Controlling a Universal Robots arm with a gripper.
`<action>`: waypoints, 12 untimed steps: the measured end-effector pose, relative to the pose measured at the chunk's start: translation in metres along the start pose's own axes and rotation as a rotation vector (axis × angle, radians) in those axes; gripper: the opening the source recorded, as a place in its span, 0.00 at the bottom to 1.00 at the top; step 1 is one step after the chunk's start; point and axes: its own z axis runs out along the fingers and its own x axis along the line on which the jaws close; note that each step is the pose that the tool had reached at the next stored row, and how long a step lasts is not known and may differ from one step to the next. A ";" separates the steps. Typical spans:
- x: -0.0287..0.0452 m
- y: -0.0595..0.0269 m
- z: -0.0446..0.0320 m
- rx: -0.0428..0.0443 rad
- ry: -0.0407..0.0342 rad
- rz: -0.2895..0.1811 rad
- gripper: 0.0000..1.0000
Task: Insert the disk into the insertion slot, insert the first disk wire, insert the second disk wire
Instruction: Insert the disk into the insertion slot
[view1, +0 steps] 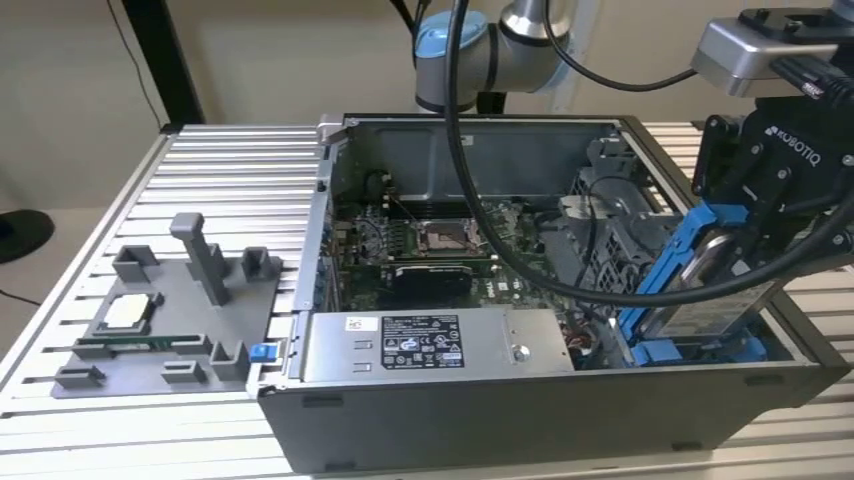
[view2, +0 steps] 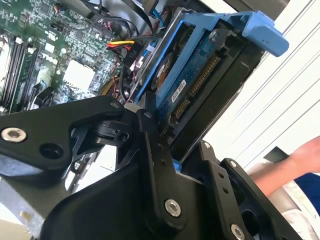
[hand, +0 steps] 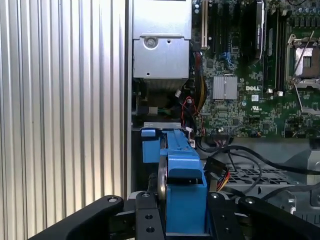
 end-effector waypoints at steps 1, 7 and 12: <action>0.0000 0.0000 0.0001 0.0001 -0.0001 0.000 0.00; 0.0000 0.0000 0.0001 0.0000 -0.0002 0.000 1.00; -0.0002 -0.0002 0.0006 0.0000 -0.0004 0.000 1.00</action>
